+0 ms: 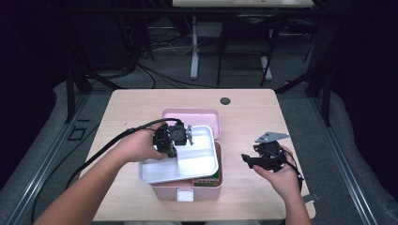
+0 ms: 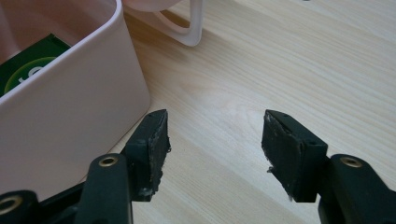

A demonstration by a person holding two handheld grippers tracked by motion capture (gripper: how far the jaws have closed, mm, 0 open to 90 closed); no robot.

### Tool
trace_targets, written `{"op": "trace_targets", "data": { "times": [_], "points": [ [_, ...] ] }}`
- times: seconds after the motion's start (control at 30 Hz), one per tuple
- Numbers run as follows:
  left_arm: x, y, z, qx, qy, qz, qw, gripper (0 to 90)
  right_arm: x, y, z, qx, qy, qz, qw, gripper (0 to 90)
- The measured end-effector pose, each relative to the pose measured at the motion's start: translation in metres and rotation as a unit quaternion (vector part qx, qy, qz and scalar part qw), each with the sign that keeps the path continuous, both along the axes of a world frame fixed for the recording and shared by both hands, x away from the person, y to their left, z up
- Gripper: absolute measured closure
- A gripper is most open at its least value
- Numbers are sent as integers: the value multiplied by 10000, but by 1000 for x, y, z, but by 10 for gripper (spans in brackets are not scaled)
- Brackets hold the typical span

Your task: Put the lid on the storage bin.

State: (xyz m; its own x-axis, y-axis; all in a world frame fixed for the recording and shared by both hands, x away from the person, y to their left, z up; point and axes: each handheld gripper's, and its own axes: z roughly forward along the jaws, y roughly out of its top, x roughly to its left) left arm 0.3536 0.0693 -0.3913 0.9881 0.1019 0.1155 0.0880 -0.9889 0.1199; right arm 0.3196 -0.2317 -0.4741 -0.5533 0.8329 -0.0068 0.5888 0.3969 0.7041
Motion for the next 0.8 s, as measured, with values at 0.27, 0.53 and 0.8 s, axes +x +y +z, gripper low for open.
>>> {"op": "trace_targets", "data": {
  "times": [0.27, 0.53, 0.8],
  "points": [
    [-1, -6, -7, 30, -25, -51, 10000, 891, 0, -1, 0, 9, 3, 4, 10000, 406],
    [-1, -11, -10, 1, -2, -119, 9999, 891, 0, 0, 0, -17, 37, 6, 10000, 406],
    [-1, -16, -15, 8, -7, -223, 9998, 891, 1, 0, -2, 4, 29, -14, 10000, 406]
  ]
}}
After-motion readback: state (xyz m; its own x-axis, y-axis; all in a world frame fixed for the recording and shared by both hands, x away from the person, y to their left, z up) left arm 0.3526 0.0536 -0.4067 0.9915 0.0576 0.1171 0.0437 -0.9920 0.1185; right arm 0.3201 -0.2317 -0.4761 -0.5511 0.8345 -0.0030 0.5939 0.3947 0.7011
